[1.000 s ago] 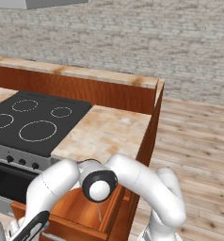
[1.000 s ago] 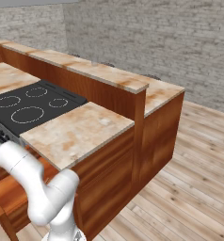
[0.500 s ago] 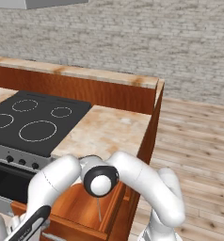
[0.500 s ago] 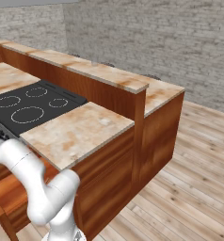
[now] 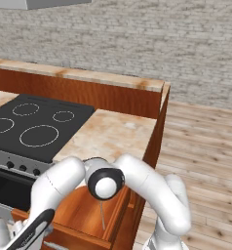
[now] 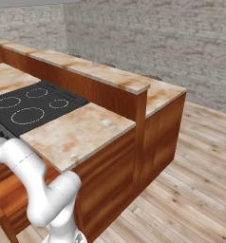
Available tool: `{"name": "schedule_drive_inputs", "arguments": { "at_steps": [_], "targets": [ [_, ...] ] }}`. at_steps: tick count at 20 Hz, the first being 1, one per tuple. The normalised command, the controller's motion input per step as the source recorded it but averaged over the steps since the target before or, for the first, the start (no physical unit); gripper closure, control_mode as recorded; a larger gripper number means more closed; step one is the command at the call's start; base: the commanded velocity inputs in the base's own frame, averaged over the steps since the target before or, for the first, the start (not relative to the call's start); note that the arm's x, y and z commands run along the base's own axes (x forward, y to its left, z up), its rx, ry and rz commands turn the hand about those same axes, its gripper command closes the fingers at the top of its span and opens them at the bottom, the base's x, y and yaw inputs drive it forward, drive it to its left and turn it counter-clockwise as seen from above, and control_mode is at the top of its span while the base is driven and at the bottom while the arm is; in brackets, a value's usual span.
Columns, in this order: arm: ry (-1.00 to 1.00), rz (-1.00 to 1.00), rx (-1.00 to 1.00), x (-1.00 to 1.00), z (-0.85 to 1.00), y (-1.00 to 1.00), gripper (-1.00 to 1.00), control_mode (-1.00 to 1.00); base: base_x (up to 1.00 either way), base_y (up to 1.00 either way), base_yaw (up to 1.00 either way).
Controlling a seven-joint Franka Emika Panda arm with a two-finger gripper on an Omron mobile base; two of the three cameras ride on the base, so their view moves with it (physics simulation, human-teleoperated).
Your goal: Take a straw from the drawer in front and place it inside the glass cup on the dining counter.
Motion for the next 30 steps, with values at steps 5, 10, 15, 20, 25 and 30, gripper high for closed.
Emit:
{"name": "schedule_drive_inputs", "arguments": {
  "at_steps": [5,10,15,20,25,30],
  "targets": [
    [0.0,0.0,0.07,0.0,0.0,-0.07,1.0,-1.0,0.0,0.0,0.0],
    [0.0,0.0,0.08,0.0,0.0,-0.09,1.0,-1.0,0.0,0.0,0.0],
    [0.0,0.0,0.07,0.0,0.02,-0.1,1.0,-1.0,0.0,0.0,0.0],
    [0.0,0.0,0.07,0.0,0.11,-0.12,1.0,-1.0,0.0,0.0,0.0],
    [0.0,-0.01,0.08,0.0,0.19,-0.12,1.0,-1.0,0.0,0.0,0.0],
    [0.0,-0.01,0.06,0.0,0.15,-0.12,1.0,-1.0,0.0,0.0,0.0]
  ]
}}
